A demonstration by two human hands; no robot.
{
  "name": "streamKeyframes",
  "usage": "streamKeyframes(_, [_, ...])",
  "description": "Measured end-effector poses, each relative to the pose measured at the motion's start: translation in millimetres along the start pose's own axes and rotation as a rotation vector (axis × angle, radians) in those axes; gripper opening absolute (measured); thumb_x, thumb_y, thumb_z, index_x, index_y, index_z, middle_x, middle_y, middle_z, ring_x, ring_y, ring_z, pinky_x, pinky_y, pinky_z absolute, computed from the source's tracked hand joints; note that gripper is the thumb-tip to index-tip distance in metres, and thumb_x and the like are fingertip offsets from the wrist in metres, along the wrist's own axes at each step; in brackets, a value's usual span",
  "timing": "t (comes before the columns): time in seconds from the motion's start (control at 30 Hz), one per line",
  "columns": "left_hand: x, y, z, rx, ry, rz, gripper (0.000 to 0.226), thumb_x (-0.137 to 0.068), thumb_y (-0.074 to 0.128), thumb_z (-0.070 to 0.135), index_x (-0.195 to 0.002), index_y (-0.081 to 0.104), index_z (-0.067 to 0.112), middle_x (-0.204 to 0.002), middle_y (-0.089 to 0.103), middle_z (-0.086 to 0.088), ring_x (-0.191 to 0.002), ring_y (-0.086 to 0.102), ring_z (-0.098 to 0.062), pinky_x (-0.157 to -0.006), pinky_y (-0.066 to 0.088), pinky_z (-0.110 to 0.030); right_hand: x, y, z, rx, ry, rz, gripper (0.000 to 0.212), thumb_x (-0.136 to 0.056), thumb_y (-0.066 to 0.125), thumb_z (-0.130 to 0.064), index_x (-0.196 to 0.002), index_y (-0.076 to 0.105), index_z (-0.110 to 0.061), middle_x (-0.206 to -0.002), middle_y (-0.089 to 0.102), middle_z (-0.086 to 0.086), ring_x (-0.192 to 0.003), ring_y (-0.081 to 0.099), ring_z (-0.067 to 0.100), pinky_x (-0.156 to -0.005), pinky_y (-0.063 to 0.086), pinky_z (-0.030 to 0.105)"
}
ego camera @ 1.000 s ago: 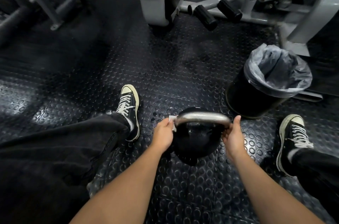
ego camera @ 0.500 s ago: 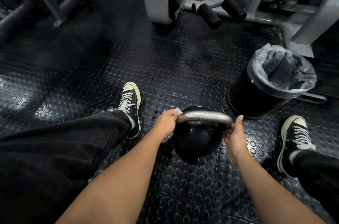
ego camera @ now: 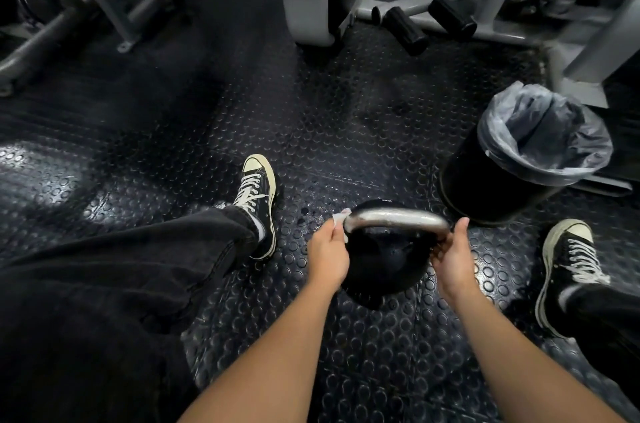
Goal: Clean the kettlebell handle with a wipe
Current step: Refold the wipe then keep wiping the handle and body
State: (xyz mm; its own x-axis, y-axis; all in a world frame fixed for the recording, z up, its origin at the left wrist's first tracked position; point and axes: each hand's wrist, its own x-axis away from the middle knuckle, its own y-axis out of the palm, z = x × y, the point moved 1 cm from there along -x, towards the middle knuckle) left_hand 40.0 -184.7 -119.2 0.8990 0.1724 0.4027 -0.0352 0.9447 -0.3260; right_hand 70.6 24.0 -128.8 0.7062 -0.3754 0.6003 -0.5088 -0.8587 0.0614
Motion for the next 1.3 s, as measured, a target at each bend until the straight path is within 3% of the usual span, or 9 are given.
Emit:
streamKeyframes(0.07, [6.9, 3.9, -11.3, 0.023, -0.002, 0.040, 0.029, -0.106, 0.041, 0.028, -0.111, 0.069, 0.028, -0.088, 0.066, 0.005, -0.080, 0.059, -0.015, -0.069, 0.046, -0.031, 0.1, -0.5, 0.8, -0.009, -0.009, -0.006, 0.095, -0.086, 0.031, -0.080, -0.145, 0.051, -0.007, -0.141, 0.059, 0.013, -0.136, 0.051, 0.025, -0.120, 0.031, 0.043])
streamKeyframes(0.2, [6.9, 13.9, -15.1, 0.063, -0.100, 0.068, 0.030, -0.105, 0.041, 0.027, -0.106, 0.068, 0.013, -0.081, 0.058, 0.001, -0.080, 0.053, -0.019, -0.070, 0.043, -0.035, -0.8, 0.2, 3.5, -0.016, -0.011, 0.004, 0.102, -0.080, 0.035, -0.084, -0.148, 0.047, -0.009, -0.144, 0.057, 0.012, -0.138, 0.049, 0.025, -0.122, 0.029, 0.044])
streamKeyframes(0.37, [18.9, 12.1, -0.2, 0.047, -0.054, 0.075, 0.031, -0.107, 0.037, 0.028, -0.120, 0.064, 0.032, -0.098, 0.063, -0.001, -0.088, 0.059, -0.015, -0.073, 0.044, -0.029, -1.1, 0.4, 3.8, -0.024, -0.005, 0.005, 0.106, -0.076, 0.038, -0.087, -0.150, 0.045, -0.011, -0.146, 0.056, 0.011, -0.137, 0.049, 0.023, -0.120, 0.031, 0.041])
streamKeyframes(0.57, [28.2, 22.3, -7.0, 0.062, -0.138, 0.127, 0.027, -0.107, 0.038, 0.024, -0.107, 0.064, 0.017, -0.090, 0.062, -0.005, -0.081, 0.058, -0.020, -0.066, 0.042, -0.031, -4.0, 0.8, 3.9, -0.034, 0.007, -0.002, 0.104, -0.078, 0.037, -0.083, -0.150, 0.044, -0.010, -0.146, 0.056, 0.012, -0.138, 0.049, 0.024, -0.120, 0.032, 0.040])
streamKeyframes(0.8, [43.8, 33.9, -3.8, 0.012, -0.069, 0.180, 0.032, -0.107, 0.036, 0.030, -0.120, 0.063, 0.022, -0.087, 0.061, 0.000, -0.088, 0.056, -0.022, -0.080, 0.048, -0.040, -5.0, -1.0, 5.3, -0.039, 0.006, -0.006, 0.107, -0.076, 0.038, -0.088, -0.148, 0.048, -0.010, -0.144, 0.058, 0.013, -0.137, 0.050, 0.027, -0.119, 0.032, 0.043])
streamKeyframes(0.93, [41.8, 36.7, -4.0, 0.124, -0.137, 0.190, 0.031, -0.107, 0.036, 0.027, -0.110, 0.065, 0.015, -0.088, 0.063, -0.001, -0.081, 0.059, -0.020, -0.070, 0.044, -0.029, -4.5, -1.2, 4.9, -0.037, -0.008, 0.008, 0.120, -0.062, 0.044, -0.093, -0.147, 0.048, -0.009, -0.142, 0.059, 0.013, -0.134, 0.052, 0.027, -0.113, 0.038, 0.037])
streamKeyframes(1.07, [35.9, 37.9, 7.6, 0.162, -0.130, 0.232, 0.033, -0.107, 0.038, 0.022, -0.129, 0.062, 0.020, -0.098, 0.065, -0.003, -0.080, 0.055, -0.006, -0.080, 0.044, -0.026, -6.4, -1.3, 4.7, -0.033, -0.014, -0.010, 0.106, -0.075, 0.038, -0.085, -0.147, 0.049, -0.009, -0.140, 0.060, 0.013, -0.132, 0.053, 0.026, -0.107, 0.040, 0.034])
streamKeyframes(1.2, [43.3, 36.0, 0.2, 0.072, -0.070, 0.239, 0.033, -0.107, 0.038, 0.024, -0.127, 0.064, 0.018, -0.095, 0.065, -0.004, -0.082, 0.058, -0.013, -0.073, 0.044, -0.025, -7.0, -2.2, 6.4, -0.025, -0.016, -0.005, 0.102, -0.078, 0.036, -0.084, -0.146, 0.049, -0.009, -0.142, 0.059, 0.014, -0.134, 0.052, 0.028, -0.113, 0.038, 0.040])
streamKeyframes(1.3, [38.5, 34.3, -0.4, 0.112, -0.122, 0.217, 0.033, -0.107, 0.038, 0.022, -0.127, 0.064, 0.018, -0.093, 0.065, -0.001, -0.080, 0.057, -0.007, -0.072, 0.044, -0.023, -7.6, -2.5, 7.0, -0.019, -0.015, 0.001, 0.102, -0.078, 0.036, -0.084, -0.148, 0.047, -0.010, -0.142, 0.058, 0.013, -0.136, 0.051, 0.028, -0.116, 0.036, 0.040])
